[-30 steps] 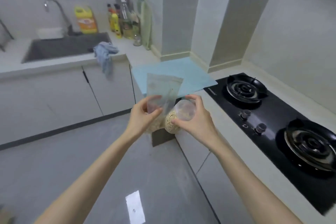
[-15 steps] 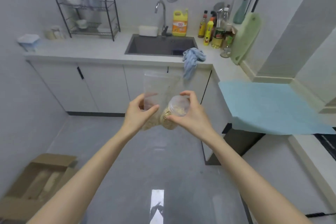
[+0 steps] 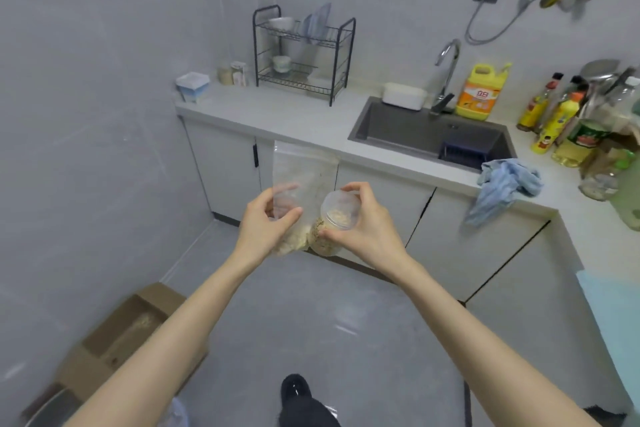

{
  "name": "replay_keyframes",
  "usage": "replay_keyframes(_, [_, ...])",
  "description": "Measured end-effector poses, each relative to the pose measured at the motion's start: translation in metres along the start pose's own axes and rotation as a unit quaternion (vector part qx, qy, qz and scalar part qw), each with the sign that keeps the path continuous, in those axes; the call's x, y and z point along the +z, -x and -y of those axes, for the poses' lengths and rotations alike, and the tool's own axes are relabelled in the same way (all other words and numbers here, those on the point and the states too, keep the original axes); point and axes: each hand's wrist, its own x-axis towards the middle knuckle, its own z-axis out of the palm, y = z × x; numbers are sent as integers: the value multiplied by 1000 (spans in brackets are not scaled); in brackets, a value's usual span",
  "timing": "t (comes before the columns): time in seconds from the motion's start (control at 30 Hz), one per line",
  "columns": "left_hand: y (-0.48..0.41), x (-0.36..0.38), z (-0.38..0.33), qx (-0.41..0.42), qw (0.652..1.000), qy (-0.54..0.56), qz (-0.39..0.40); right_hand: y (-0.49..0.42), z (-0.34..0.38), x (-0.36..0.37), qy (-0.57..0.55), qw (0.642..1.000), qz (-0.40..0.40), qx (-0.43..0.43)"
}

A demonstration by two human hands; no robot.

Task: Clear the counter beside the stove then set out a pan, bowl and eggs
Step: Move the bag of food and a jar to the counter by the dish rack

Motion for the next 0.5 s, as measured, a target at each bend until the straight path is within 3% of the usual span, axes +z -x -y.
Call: replay_keyframes(0.5, [-243,-59,48,-20,997,-28,-62,-290,10,68,-30,996,64,-59])
